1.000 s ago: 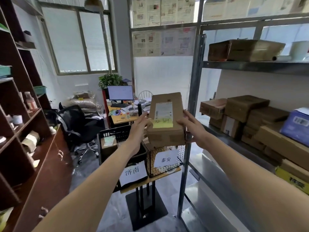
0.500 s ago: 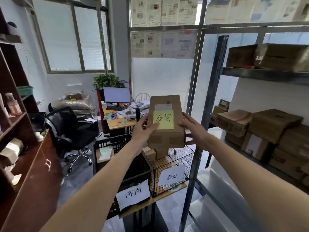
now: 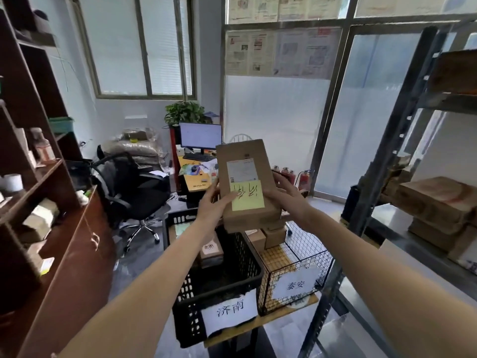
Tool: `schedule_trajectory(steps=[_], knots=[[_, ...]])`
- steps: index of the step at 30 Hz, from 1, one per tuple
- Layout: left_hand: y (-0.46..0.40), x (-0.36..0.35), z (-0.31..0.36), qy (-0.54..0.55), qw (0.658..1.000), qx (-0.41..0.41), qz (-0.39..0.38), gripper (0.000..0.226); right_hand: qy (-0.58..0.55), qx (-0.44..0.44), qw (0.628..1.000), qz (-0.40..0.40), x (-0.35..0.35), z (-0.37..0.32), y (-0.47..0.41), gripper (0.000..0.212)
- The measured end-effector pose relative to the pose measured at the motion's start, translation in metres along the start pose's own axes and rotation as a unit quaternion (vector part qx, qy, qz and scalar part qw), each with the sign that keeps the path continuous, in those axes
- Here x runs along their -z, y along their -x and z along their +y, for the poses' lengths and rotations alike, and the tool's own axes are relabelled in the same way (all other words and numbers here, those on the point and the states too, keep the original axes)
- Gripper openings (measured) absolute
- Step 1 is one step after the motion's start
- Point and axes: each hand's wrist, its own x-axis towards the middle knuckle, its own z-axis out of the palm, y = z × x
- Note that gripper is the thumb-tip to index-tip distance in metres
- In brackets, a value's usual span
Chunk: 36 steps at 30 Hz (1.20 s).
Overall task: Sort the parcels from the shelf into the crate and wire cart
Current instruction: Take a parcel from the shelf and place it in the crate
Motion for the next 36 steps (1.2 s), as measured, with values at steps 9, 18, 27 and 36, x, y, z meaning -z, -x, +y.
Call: schedule_trajectory(steps=[9, 18, 27, 36], knots=[[-0.088, 0.045, -0.028, -0.052, 0.997, 0.009, 0.058, 0.07, 0.007, -0.047, 0.997, -0.057, -0.037, 0.039, -0.106, 0.068], [-0.166, 0.086, -0.071, -0.091, 0.99, 0.055, 0.097, 0.067, 0.003, -0.075, 0.991, -0.113, -0.055, 0.088, -0.216, 0.065], [-0.164, 0.122, -0.155, -0.128, 0.981, 0.118, 0.09, 0.071, 0.134, -0.089, 0.978, -0.131, -0.08, 0.183, -0.268, 0.061], [-0.131, 0.135, -0.213, -0.174, 0.969, 0.169, 0.036, 0.092, 0.448, -0.059, 0.877, -0.163, -0.073, 0.269, -0.223, 0.065]])
